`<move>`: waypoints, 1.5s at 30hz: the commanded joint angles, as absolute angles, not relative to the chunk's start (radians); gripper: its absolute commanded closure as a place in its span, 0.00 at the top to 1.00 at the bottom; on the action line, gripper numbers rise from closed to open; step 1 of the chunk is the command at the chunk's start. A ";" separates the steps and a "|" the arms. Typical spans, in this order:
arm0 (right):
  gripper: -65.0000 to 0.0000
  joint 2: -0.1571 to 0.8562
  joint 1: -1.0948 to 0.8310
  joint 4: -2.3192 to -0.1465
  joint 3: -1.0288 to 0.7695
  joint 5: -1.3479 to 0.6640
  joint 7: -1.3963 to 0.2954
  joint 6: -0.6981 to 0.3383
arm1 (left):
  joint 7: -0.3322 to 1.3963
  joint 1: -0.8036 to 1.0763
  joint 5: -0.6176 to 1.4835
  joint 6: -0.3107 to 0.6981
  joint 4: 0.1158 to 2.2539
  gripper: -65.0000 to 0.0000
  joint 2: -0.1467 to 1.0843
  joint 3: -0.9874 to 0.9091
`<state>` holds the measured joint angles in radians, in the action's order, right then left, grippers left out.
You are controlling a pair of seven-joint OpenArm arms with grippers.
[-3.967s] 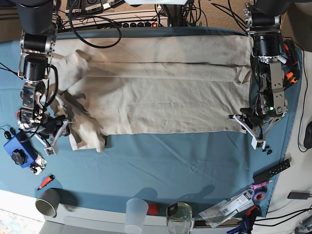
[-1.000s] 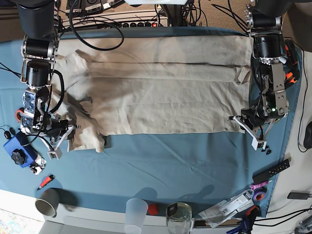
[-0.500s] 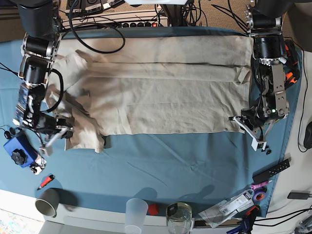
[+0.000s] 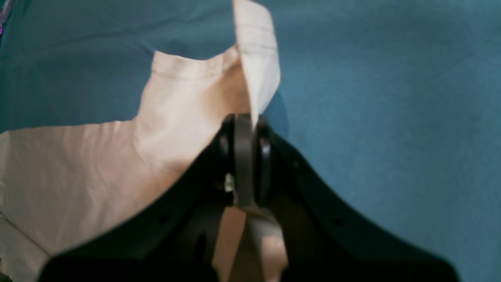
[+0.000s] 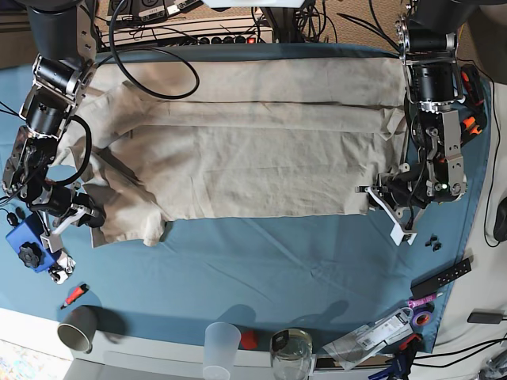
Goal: Fold the T-shirt properly
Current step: 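Lift the beige shirt with both grippers and pull it toward the robot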
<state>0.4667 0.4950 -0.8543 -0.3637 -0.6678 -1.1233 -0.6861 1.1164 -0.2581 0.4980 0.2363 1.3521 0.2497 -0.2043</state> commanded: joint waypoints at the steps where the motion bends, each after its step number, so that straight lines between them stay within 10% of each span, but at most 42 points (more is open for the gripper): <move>1: 0.00 0.492 0.524 -0.870 -0.368 -0.698 -1.114 -0.698 | 1.121 -0.280 0.508 0.237 1.379 0.00 0.268 -0.210; 45: 0.00 0.550 0.333 -1.324 -0.495 -0.981 -1.396 -0.654 | 1.236 0.022 0.824 0.421 1.757 0.00 0.399 -0.395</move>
<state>0.5266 0.3149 -1.3079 -0.4881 -0.9638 -1.4162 -0.6518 1.2526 0.0364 0.8097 0.4183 1.7405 0.3824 -0.3893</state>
